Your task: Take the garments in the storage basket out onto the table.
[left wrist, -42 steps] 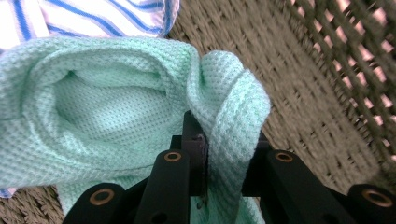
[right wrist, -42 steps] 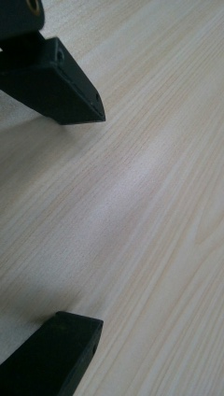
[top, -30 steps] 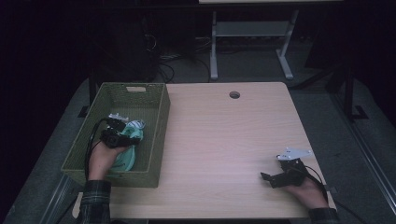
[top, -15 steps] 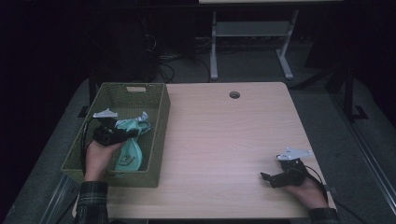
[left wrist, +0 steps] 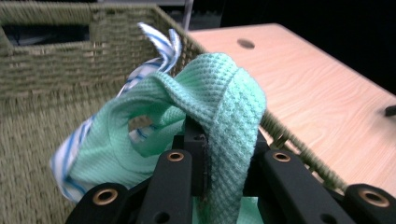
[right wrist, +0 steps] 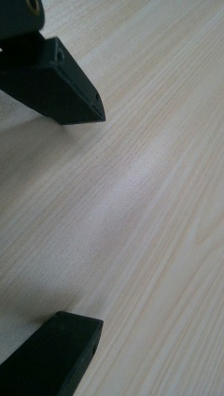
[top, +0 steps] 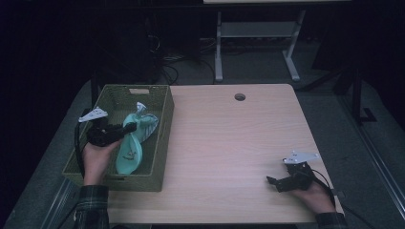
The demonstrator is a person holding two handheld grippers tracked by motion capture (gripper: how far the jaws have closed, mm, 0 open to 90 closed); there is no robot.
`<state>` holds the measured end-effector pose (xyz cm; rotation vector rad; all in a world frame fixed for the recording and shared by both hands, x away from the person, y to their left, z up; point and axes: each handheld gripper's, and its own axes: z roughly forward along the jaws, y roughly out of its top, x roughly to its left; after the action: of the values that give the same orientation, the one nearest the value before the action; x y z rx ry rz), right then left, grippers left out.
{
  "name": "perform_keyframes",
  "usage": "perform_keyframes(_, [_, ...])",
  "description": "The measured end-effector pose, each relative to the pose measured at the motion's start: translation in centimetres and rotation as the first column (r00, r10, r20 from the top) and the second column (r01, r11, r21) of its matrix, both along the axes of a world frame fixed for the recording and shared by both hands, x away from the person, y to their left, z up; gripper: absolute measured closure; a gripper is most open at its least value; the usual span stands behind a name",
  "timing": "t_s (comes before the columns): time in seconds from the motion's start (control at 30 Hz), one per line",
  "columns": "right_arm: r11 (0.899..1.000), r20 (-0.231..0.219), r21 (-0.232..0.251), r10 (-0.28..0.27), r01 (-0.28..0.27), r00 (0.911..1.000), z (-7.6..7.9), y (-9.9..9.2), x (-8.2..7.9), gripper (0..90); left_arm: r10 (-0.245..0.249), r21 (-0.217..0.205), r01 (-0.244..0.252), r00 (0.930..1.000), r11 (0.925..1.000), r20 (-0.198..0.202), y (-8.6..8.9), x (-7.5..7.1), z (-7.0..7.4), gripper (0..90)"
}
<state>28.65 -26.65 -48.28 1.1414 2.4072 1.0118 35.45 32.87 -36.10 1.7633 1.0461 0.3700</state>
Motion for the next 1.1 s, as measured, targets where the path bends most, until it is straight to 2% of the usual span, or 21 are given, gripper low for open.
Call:
perform_keyframes(0.33, [1.0, -0.002, 0.001, 0.0, 0.0, 1.0, 0.0, 0.0, 0.0, 2.4, -0.008, -0.035, 0.009, 0.9991, 0.9994, 0.042, 0.0, 0.0, 1.3, 78.2])
perform_keyframes(0.47, [1.0, -0.001, 0.001, -0.001, 0.001, 1.0, 0.0, 0.0, 0.0, 2.4, -0.015, -0.043, 0.017, 0.9979, 0.9989, 0.064, -0.1, -0.1, 2.3, 78.2])
perform_keyframes(0.67, [1.0, -0.002, 0.002, -0.002, 0.002, 1.0, 0.0, 0.0, 0.0, 2.5, -0.024, -0.083, 0.03, 0.9966, 0.9961, 0.078, -0.3, -0.4, 4.0, 78.2])
perform_keyframes(1.1, [1.0, -0.001, 0.002, -0.002, 0.002, 1.0, 0.0, 0.0, 0.0, 2.5, -0.068, -0.064, 0.077, 0.9892, 0.995, 0.13, -2.2, -0.7, 8.3, 78.2])
